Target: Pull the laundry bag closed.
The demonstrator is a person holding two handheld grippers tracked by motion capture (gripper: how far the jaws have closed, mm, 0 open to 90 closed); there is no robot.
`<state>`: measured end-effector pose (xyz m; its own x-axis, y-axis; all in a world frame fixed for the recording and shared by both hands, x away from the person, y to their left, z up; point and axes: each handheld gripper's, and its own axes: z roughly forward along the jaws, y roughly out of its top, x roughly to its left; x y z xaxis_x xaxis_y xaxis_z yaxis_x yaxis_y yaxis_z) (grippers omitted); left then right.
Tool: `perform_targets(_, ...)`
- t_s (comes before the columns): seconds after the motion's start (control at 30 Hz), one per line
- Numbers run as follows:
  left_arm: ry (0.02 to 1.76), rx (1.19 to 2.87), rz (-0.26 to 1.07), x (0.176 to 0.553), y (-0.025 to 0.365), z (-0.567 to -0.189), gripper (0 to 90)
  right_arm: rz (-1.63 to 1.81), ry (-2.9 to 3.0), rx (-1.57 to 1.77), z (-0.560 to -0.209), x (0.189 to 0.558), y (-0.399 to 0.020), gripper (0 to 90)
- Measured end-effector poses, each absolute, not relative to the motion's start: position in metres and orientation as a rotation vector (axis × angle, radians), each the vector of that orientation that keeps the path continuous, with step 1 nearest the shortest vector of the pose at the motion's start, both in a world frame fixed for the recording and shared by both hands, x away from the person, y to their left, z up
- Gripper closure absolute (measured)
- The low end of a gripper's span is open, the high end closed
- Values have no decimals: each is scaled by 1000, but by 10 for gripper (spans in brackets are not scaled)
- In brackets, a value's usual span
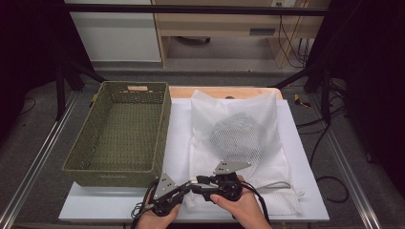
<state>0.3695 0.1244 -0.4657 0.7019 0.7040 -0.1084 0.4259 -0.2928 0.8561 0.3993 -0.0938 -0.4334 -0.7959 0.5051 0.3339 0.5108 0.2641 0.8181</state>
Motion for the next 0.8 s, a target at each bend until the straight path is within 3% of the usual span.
perform_targets(0.8, 838, 1925, 391, 366, 123, -463, 875, -1618, -2286, -1103, -438, 409, -98, 650)
